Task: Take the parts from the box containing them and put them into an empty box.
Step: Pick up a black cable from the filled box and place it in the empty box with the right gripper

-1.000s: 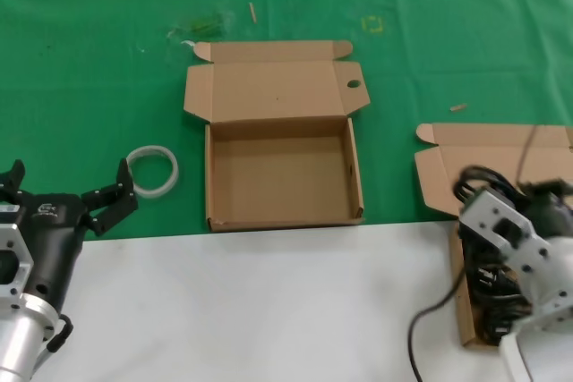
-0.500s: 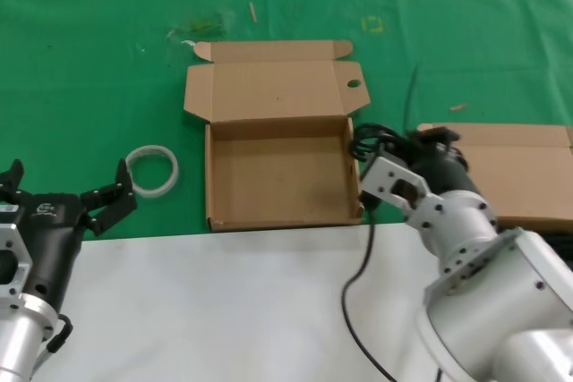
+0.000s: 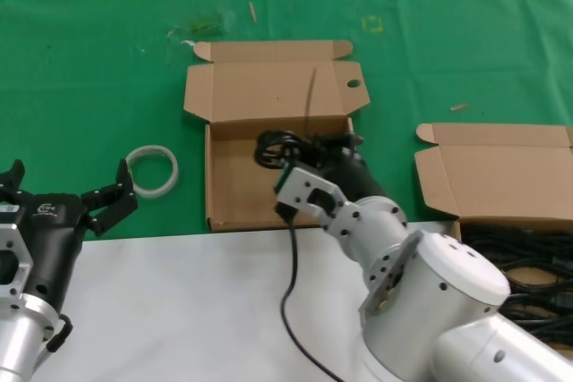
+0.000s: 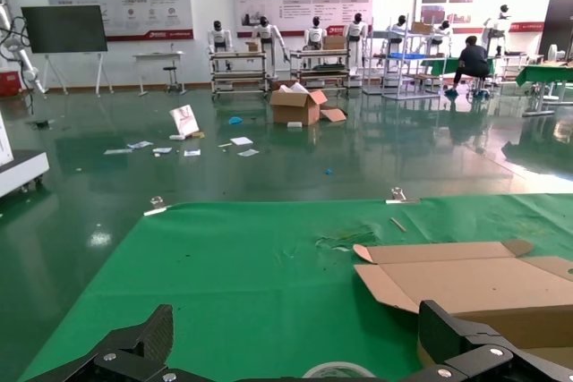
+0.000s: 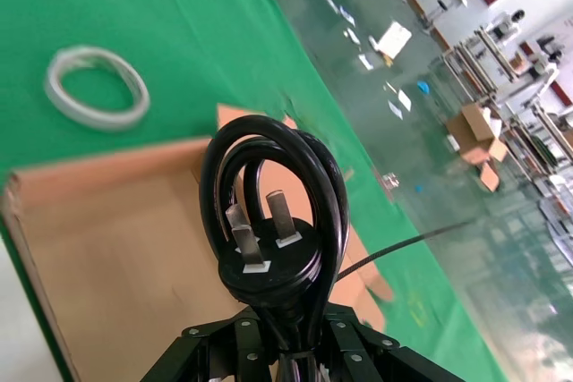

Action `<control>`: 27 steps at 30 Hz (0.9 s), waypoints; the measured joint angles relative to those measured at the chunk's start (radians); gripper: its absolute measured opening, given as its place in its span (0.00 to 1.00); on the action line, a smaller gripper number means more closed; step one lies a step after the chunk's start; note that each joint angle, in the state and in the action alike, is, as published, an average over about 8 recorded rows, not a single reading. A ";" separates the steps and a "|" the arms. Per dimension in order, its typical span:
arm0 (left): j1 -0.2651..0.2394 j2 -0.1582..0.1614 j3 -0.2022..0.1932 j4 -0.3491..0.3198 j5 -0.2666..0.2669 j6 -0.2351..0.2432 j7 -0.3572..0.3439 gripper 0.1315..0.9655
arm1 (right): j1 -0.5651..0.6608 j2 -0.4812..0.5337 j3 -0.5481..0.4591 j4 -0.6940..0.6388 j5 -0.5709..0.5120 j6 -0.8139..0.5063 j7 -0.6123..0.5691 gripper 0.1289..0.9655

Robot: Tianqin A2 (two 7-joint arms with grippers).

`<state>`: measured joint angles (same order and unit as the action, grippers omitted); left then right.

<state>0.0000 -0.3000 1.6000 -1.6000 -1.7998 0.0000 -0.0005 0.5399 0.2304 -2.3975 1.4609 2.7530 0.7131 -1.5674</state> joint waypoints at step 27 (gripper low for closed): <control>0.000 0.000 0.000 0.000 0.000 0.000 0.000 1.00 | 0.049 0.000 -0.099 -0.051 0.000 -0.013 0.129 0.15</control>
<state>0.0000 -0.3000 1.6000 -1.6000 -1.7998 0.0000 -0.0005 0.5886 0.2306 -2.4966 1.4102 2.7530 0.7003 -1.4382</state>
